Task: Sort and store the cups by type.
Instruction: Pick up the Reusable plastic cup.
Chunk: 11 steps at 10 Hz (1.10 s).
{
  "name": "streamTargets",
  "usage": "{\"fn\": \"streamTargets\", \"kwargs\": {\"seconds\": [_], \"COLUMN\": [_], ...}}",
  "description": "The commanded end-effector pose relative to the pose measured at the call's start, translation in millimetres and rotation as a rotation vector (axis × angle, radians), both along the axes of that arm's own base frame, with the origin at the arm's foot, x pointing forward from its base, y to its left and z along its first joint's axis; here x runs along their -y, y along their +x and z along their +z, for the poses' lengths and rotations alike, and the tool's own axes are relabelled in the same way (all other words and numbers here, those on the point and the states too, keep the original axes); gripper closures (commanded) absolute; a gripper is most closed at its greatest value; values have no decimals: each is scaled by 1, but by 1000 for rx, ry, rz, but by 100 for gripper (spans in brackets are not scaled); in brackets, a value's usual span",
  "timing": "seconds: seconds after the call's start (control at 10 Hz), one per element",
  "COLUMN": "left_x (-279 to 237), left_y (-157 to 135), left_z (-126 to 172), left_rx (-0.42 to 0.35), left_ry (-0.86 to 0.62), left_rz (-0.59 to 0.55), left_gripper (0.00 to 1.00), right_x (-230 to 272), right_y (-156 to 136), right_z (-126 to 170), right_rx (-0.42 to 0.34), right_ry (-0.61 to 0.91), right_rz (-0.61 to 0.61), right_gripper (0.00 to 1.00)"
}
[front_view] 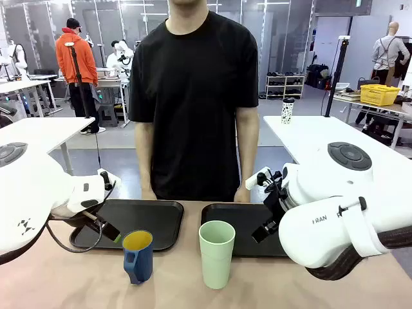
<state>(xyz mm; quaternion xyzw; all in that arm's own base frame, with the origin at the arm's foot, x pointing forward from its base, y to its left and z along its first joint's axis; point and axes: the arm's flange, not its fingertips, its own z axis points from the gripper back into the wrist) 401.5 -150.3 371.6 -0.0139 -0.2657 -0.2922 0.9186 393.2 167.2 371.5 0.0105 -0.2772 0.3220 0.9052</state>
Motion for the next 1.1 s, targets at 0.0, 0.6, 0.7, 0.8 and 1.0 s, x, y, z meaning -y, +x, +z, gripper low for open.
{"fn": "streamTargets", "kwargs": {"seconds": [0.0, 0.6, 0.7, 0.8, 1.0], "left_x": [0, 0, 0, 0, 0], "left_y": [0, 0, 0, 0, 0], "left_z": [0, 0, 0, 0, 0], "left_rx": [0, 0, 0, 0, 0], "left_ry": [0, 0, 0, 0, 0], "left_rz": [-1, -1, -1, -1, -1], "left_gripper": [0, 0, 0, 0, 0], "right_x": [0, 0, 0, 0, 0], "right_y": [0, 0, 0, 0, 0], "right_z": [0, 0, 0, 0, 0], "right_rx": [0, 0, 0, 0, 0], "right_ry": [0, 0, 0, 0, 0], "right_rz": [0, 0, 0, 0, 0], "right_gripper": [0, 0, 0, 0, 0]}}
